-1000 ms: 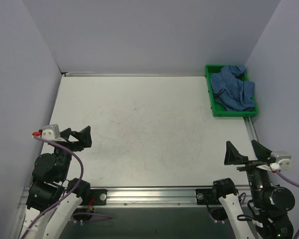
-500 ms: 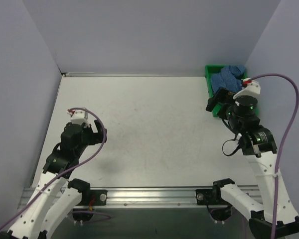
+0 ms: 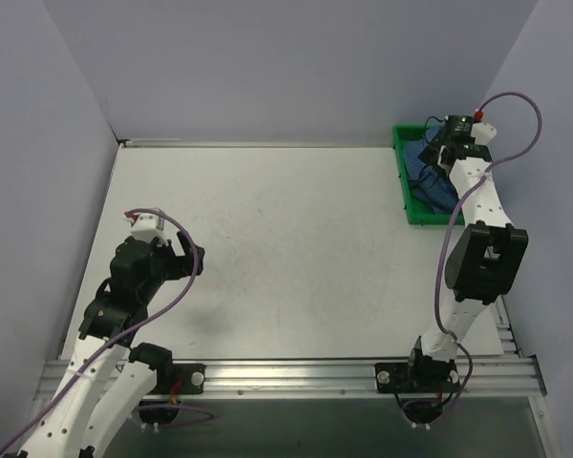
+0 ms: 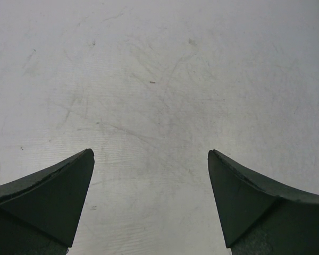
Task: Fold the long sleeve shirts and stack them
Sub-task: Grab the shirt from the pile, then move the shirt to the center of the board
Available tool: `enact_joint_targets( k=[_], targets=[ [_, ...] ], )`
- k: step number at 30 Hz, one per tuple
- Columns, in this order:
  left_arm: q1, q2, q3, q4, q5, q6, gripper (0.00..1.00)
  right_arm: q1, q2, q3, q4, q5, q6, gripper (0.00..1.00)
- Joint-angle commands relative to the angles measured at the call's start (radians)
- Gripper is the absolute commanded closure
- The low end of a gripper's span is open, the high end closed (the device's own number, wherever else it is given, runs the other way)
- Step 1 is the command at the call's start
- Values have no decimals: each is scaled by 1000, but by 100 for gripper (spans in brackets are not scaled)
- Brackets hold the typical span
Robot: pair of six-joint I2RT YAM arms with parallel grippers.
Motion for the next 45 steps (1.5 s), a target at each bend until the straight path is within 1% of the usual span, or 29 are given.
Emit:
enact_joint_targets(
  k=[1,2,5,9,12,15,16,17,18,19,21,22,24,25,28,32,33,35,36,38,39,40,41,42,44,45],
  targets=[
    [12,17,0,28,10,-4,3,-41,120,123,42,-28,24,0],
    [15,27,1,28,13,-2,3,-58,180,161,65,-60,21,0],
    [18,48,1,27,17,1,3,-75,251,210,106,-97,21,0],
    [19,68,4,28,19,4,3,-86,384,308,120,-143,13,0],
    [24,80,3,33,22,7,3,-98,467,347,122,-193,13,0],
    [27,85,1,36,28,9,3,-103,518,369,125,-229,-6,10],
    [28,87,0,39,28,9,3,-104,526,369,131,-264,-23,17],
    [28,88,0,39,28,9,3,-106,527,369,141,-263,-52,35],
    [28,87,-2,42,30,9,3,-107,527,367,145,-293,-60,44],
    [30,88,-2,41,33,9,3,-107,523,364,149,-302,-69,62],
    [30,82,-2,45,37,9,3,-107,490,352,155,-312,-106,78],
    [28,80,-3,44,37,9,3,-106,475,347,154,-312,-117,89],
    [30,71,-3,45,39,7,2,-98,411,327,166,-292,-152,97],
    [30,64,-5,45,39,7,3,-85,386,323,168,-246,-166,100],
    [30,48,-5,48,40,7,3,-55,256,330,171,-189,-215,100],
    [28,27,-10,50,40,4,3,49,129,369,184,-70,-322,100],
    [28,22,-11,47,40,4,2,73,106,391,198,-57,-379,100],
    [28,8,-13,47,40,3,2,110,44,419,207,-40,-425,100],
    [28,2,-14,47,39,4,2,167,26,447,215,-42,-471,100],
    [27,-10,-16,47,39,2,3,222,-19,482,220,-48,-517,100],
    [27,-15,-14,47,37,2,3,280,-31,514,220,-60,-530,100],
    [27,-22,-14,47,36,2,3,319,-54,526,221,-65,-596,100],
    [25,-27,-16,47,36,2,3,351,-65,539,224,-74,-623,100],
    [25,-30,-16,47,36,1,3,423,-74,550,230,-85,-648,100],
    [24,-42,-17,47,34,1,3,492,-97,568,238,-111,-718,100],
    [24,-45,-19,47,34,-1,3,568,-103,568,249,-120,-740,100]
  ],
)
